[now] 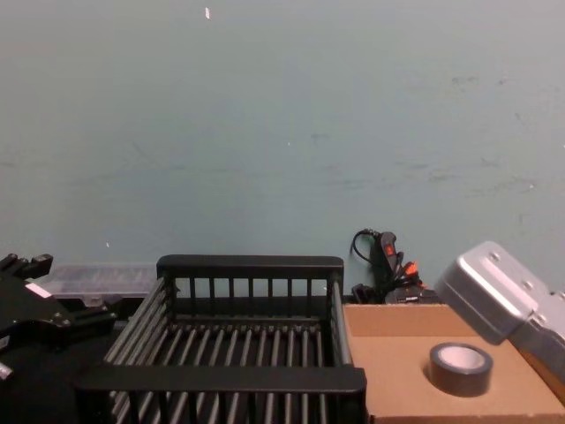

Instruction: Pick up the white tape and place it into the black box , Pick up the silver tape and place it into the brown box.

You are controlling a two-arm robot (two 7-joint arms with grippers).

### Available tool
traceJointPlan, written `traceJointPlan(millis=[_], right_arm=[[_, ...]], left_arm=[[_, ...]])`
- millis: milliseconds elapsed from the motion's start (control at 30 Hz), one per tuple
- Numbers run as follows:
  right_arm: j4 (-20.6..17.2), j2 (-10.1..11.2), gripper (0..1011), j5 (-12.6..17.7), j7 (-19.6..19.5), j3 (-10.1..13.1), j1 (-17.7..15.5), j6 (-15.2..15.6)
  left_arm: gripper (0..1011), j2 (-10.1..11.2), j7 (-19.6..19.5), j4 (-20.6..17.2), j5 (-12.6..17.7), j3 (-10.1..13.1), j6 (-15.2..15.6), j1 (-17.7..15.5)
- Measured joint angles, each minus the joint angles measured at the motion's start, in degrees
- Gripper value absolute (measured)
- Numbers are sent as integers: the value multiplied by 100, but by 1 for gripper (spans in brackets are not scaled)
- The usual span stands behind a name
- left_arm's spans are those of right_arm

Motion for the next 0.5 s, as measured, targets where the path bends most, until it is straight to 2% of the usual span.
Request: traceJointPlan(millis=[233, 267, 367, 400, 500], right_arm=[[-2, 0, 836, 2, 0, 0, 0, 1], [-2, 0, 786, 2, 0, 0, 0, 1], [-2, 0, 722, 2, 0, 0, 0, 1], [-2, 0, 664, 3, 0, 1, 0, 1], [-2, 0, 604, 3, 0, 0, 0, 2]], left_arm=[[1001, 0, 0, 0, 0, 0, 0, 0], [1001, 0, 0, 0, 0, 0, 0, 0], [1001, 0, 0, 0, 0, 0, 0, 0], [1001, 0, 0, 0, 0, 0, 0, 0], [1001, 0, 0, 0, 0, 0, 0, 0]])
